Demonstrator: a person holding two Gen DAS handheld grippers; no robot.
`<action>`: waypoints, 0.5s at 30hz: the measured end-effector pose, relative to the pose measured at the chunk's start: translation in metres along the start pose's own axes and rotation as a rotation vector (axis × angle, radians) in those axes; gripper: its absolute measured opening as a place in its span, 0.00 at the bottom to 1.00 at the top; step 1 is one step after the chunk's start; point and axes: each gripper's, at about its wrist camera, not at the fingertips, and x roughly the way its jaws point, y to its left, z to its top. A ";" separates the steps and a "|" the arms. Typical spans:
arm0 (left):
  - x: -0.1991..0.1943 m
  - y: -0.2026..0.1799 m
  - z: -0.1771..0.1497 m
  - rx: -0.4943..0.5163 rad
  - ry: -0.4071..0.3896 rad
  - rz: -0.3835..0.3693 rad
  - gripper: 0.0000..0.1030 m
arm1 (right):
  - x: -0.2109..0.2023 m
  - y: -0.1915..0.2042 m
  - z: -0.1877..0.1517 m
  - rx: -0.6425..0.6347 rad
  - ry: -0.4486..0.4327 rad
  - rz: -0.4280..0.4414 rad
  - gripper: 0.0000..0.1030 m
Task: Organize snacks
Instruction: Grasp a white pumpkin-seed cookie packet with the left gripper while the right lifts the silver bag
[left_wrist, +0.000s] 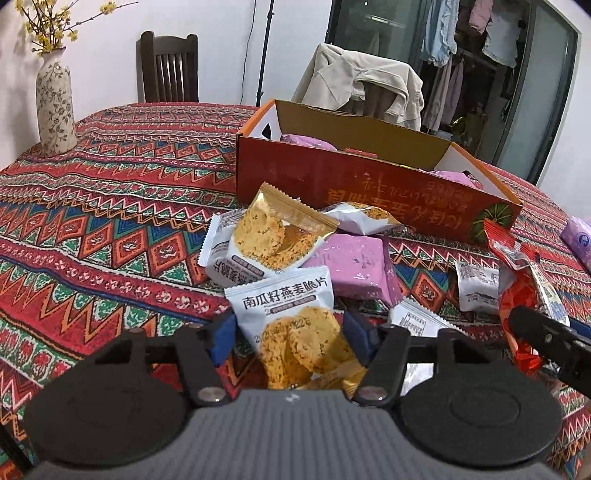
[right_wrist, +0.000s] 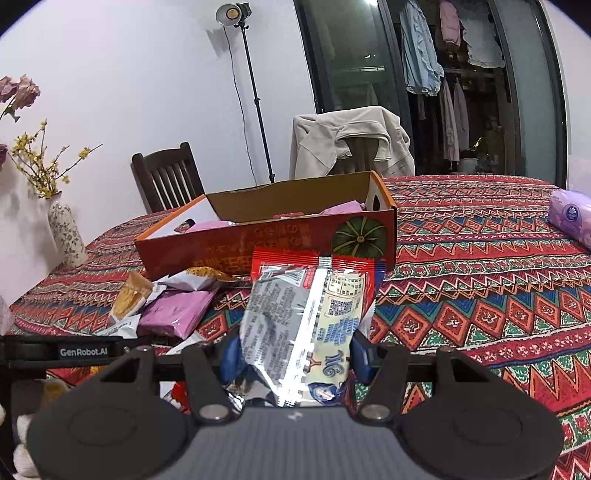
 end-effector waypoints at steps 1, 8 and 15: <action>-0.001 0.000 -0.001 0.001 -0.002 -0.001 0.59 | -0.001 0.000 0.000 -0.001 -0.001 0.001 0.55; -0.019 0.000 -0.002 0.014 -0.043 -0.010 0.54 | -0.013 0.004 -0.001 -0.013 -0.018 0.008 0.55; -0.041 -0.004 0.000 0.045 -0.113 -0.026 0.52 | -0.026 0.007 0.001 -0.029 -0.047 0.004 0.55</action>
